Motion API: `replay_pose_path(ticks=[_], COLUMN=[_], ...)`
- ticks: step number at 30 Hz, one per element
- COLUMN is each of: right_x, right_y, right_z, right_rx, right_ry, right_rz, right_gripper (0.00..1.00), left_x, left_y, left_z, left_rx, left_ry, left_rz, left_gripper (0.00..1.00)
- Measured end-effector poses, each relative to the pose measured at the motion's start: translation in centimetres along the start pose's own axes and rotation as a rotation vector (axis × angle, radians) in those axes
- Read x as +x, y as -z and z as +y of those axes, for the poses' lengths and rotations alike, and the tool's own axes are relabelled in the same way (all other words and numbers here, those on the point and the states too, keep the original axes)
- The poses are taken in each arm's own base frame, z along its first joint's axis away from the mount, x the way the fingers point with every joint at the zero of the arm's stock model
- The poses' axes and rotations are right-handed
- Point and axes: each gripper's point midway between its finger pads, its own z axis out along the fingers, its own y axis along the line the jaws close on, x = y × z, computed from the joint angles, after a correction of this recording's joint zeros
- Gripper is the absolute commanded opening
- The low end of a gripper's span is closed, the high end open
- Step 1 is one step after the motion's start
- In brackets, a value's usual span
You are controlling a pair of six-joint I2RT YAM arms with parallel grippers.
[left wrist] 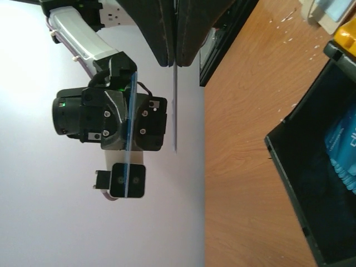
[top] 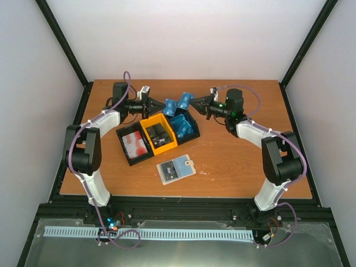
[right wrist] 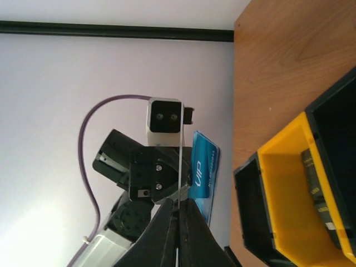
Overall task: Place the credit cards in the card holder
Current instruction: Pick up the credit card from the storage box, then place the credit card in the storage box.
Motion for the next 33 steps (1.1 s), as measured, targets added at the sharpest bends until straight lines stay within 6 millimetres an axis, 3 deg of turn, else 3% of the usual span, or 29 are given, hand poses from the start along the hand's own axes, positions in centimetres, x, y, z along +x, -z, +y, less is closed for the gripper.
replay_pose_path(ticks=[5, 13, 25, 30, 33], right_x=[-0.2, -1.9, 0.6, 1.4, 1.5], right_y=[0.2, 2.9, 5.1, 5.7, 5.8], right_z=[-1.7, -6.9, -7.6, -8.1, -8.1], right_rx=[0.054, 0.267, 0.359, 0.380, 0.382], right_ry=[0.010, 0.049, 0.136, 0.132, 0.139], right_rz=[-0.004, -0.068, -0.020, -0.010, -0.006], right_gripper=[0.03, 0.03, 0.03, 0.03, 0.03], left_x=[-0.3, -1.2, 1.0, 1.8, 1.6], left_y=[-0.3, -1.3, -7.5, -7.4, -7.4], left_z=[1.5, 5.0, 9.7, 10.8, 10.5], left_rx=[-0.015, -0.177, -0.397, -0.454, -0.454], left_ry=[-0.003, -0.093, -0.206, -0.218, -0.230], left_rz=[0.005, -0.035, 0.093, 0.113, 0.109], left_gripper=[0.01, 0.01, 0.06, 0.41, 0.51])
